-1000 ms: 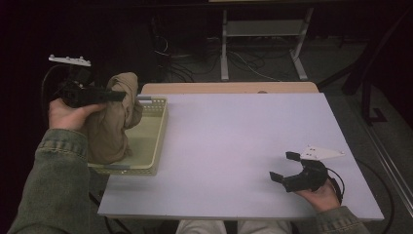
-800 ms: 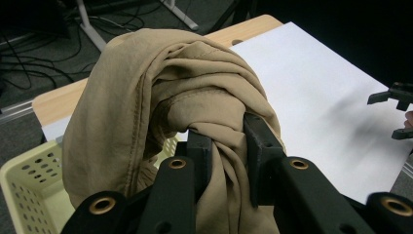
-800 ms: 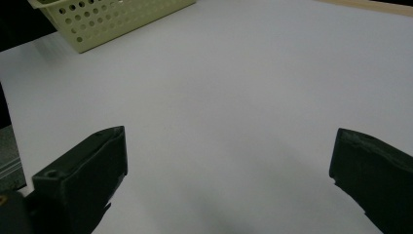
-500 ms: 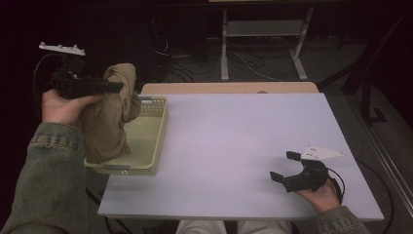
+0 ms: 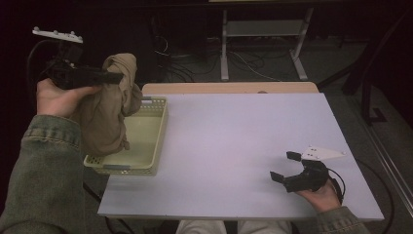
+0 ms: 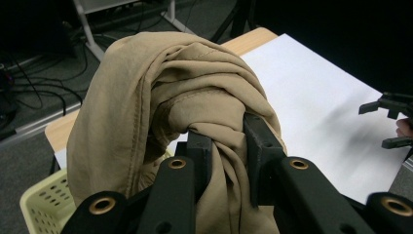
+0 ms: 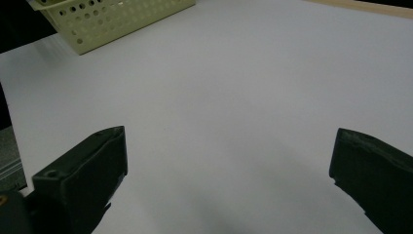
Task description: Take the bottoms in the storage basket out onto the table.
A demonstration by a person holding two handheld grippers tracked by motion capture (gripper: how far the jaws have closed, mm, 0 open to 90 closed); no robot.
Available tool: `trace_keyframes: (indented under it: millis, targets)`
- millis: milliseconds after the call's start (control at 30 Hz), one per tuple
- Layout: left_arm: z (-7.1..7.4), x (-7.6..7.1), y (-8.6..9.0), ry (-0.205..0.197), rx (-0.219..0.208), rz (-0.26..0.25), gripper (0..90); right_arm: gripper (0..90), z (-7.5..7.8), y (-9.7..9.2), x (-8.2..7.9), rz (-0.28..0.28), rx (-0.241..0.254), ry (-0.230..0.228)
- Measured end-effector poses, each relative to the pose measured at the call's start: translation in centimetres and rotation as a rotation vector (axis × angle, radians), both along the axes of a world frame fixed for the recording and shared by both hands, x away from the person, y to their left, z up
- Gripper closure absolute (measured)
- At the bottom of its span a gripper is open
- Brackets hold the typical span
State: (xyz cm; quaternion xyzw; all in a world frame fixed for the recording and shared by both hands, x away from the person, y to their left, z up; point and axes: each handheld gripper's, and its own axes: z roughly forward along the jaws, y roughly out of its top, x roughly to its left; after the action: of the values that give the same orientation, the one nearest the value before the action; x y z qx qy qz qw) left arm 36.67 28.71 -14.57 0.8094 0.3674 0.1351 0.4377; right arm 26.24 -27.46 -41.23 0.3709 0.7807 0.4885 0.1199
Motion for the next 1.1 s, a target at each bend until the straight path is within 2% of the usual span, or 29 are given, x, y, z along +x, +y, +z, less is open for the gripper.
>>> trace_keyframes:
  millis: [367, 633, 667, 700, 867, 1100]
  targets:
    - [1.8, -0.3, -1.3, -0.033, 0.002, -0.017, 74.1, 0.2, 0.0, -0.2, 0.0, -0.002, -0.003, -0.006]
    - [3.0, -0.2, -3.1, -0.058, 0.004, -0.062, 74.1, 0.2, 0.1, -0.2, 0.0, -0.008, 0.002, 0.001]
    - [3.0, -0.2, -3.4, -0.054, -0.014, -0.066, 74.1, 0.2, 0.1, -0.2, -0.1, -0.010, 0.003, 0.005]
    - [3.0, -0.1, -3.5, -0.064, -0.008, -0.082, 74.1, 0.2, 0.1, -0.3, -0.1, -0.009, 0.001, 0.000]
    - [3.0, 0.0, -4.5, -0.063, -0.014, -0.098, 74.1, 0.2, 0.2, -0.4, -0.1, -0.012, 0.003, -0.015]
    - [2.6, 0.4, -6.1, -0.060, -0.010, -0.129, 74.1, 0.2, 0.2, -0.4, -0.1, -0.009, 0.004, -0.011]
